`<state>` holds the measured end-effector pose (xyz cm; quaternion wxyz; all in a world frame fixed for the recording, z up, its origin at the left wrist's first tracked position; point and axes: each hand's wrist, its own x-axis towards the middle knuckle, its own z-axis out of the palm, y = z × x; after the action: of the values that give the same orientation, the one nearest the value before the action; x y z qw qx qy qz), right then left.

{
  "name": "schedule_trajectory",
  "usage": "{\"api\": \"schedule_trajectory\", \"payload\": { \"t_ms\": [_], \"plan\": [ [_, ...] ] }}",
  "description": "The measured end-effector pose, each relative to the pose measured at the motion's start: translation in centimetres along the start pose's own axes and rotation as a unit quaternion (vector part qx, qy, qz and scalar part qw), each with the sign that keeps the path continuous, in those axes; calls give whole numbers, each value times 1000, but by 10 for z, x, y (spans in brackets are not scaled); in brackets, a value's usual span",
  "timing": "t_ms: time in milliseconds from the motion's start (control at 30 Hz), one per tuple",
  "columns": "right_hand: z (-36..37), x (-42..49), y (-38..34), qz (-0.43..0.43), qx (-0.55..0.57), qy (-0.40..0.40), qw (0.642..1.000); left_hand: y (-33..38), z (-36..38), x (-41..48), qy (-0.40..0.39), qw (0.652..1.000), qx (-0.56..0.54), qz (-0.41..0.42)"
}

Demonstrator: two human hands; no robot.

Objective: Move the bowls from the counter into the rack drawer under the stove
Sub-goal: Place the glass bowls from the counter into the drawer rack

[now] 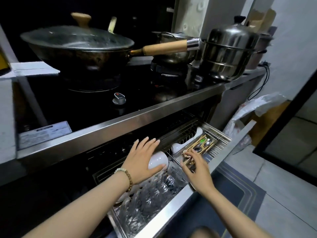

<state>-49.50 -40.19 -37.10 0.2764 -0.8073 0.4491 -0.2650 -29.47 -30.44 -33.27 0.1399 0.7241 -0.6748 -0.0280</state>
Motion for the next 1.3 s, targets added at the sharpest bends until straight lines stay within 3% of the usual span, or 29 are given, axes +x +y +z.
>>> {"api": "schedule_trajectory", "payload": {
  "t_ms": [133,333,667,967,1200,1300],
  "plan": [
    [13,-30,-6,53,-17,82,995,-6,-40,-12,61,997,35,30],
    [30,-56,-31,204,199,113,952,-24,-87,-35,114,985,106,70],
    [44,-47,-44,193,240,139,941,-54,-118,-56,113,975,191,-1],
    [79,9,-57,207,212,71,952,-54,-115,-55,108,976,188,-6],
    [73,45,-48,159,141,-108,971,-54,-115,-54,95,979,177,-23],
    [57,50,-51,129,129,-116,976,-52,-117,-53,89,983,160,-29]
  ]
}}
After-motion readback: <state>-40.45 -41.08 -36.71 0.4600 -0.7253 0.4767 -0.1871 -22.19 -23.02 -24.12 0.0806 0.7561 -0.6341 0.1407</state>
